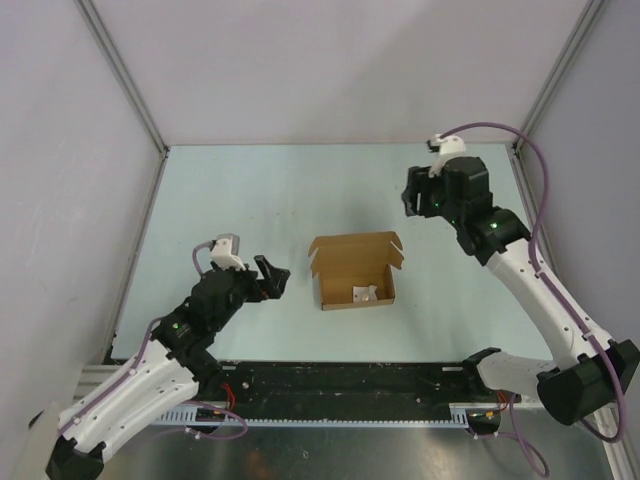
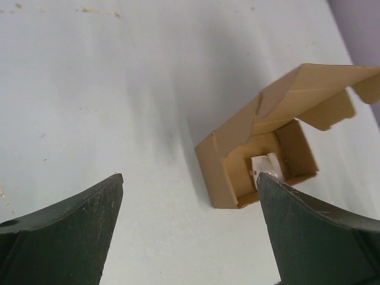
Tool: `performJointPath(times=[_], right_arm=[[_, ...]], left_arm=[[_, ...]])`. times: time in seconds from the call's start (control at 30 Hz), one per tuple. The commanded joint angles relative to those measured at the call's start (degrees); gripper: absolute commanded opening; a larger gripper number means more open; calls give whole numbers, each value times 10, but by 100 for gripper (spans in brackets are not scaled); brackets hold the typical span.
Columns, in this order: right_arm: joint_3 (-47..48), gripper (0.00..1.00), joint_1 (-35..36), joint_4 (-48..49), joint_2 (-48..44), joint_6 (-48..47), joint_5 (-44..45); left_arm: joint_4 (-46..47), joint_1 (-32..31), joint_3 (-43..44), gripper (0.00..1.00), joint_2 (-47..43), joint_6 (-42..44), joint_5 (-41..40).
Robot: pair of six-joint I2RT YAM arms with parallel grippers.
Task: Fold the paper box
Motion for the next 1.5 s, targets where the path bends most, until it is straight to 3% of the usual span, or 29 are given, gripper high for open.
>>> performJointPath(times=[0.0, 0.17, 0.37, 0.5, 1.03, 1.47], right_arm=[[-22, 63, -51, -44, -33, 136, 102], [-77, 60, -146, -42, -15, 158, -2], [-124, 30, -150, -23, 19, 161, -49], [-174, 17, -148, 25, 25, 178, -117], [-234, 12, -107, 128, 76, 177, -255], [-239, 11, -44, 86, 48, 189, -223]], left_arm=[[32, 4, 29, 100, 55, -32, -49], [53, 5, 57, 89, 163, -45, -63], [101, 7, 68, 80, 246, -49, -47], [168, 8, 50, 67, 274, -55, -6], [269, 9, 52, 55, 375, -56, 73], [298, -1, 41, 45, 371, -54, 129]])
